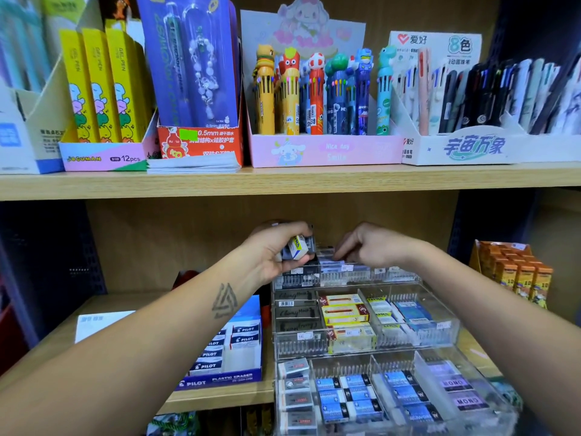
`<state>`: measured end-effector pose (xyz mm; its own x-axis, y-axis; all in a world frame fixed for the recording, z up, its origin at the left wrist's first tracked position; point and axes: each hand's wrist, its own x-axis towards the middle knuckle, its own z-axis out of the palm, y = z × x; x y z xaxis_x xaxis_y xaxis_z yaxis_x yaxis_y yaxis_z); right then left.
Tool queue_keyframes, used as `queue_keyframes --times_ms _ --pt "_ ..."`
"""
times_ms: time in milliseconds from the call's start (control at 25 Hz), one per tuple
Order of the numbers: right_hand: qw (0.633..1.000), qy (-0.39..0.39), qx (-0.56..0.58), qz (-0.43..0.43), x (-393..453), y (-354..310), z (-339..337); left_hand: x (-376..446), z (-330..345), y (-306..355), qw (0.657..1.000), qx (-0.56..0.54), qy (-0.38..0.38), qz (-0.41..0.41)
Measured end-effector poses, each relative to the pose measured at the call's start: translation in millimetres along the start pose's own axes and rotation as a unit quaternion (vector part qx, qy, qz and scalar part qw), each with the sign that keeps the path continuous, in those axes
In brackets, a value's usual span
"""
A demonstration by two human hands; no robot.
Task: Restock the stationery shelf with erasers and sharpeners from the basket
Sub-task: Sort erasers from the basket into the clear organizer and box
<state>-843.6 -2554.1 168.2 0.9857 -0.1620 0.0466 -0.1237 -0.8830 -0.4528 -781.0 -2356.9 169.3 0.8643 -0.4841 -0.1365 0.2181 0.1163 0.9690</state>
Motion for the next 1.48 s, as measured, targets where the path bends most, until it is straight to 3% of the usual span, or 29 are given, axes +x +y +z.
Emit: queue_keyframes --times_ms 80,200,280,360,600,720,840,1040,1480 --pt "0.991 0.055 0.120 -0.020 -6.9 -8.2 0.4 -0.6 3.0 0.7 1.000 0.005 -0.013 -0.008" --pt "0.894 -0.003 0.443 -0.073 -17.6 -20.2 6.3 -3.6 6.2 3.9 0.999 0.013 -0.033 -0.015" --pt "0.889 -0.013 0.447 -0.096 -19.1 -23.6 9.8 -4.9 7.9 5.2 0.999 0.018 -0.036 -0.015" --pt "0.908 0.023 0.404 -0.107 -18.8 -26.8 12.1 -7.2 9.3 5.1 0.999 0.021 -0.040 -0.015" --pt "0.893 0.117 0.427 -0.078 -17.5 -17.5 10.4 -11.6 11.0 8.5 0.997 0.035 -0.050 -0.042" --pt "0.923 0.167 0.346 -0.017 -19.2 -12.1 2.3 -10.1 11.5 8.8 0.998 0.040 -0.031 -0.047" --pt "0.968 0.208 0.135 0.033 -14.4 6.7 -9.4 -4.0 12.6 9.2 0.999 0.030 -0.016 -0.041" --pt "0.965 0.218 -0.140 0.039 3.2 21.6 -4.2 7.6 21.8 5.0 0.999 0.044 -0.009 -0.024" --pt "0.962 0.158 -0.220 0.036 38.1 27.1 7.6 14.9 14.5 4.7 0.998 -0.008 -0.034 -0.054"
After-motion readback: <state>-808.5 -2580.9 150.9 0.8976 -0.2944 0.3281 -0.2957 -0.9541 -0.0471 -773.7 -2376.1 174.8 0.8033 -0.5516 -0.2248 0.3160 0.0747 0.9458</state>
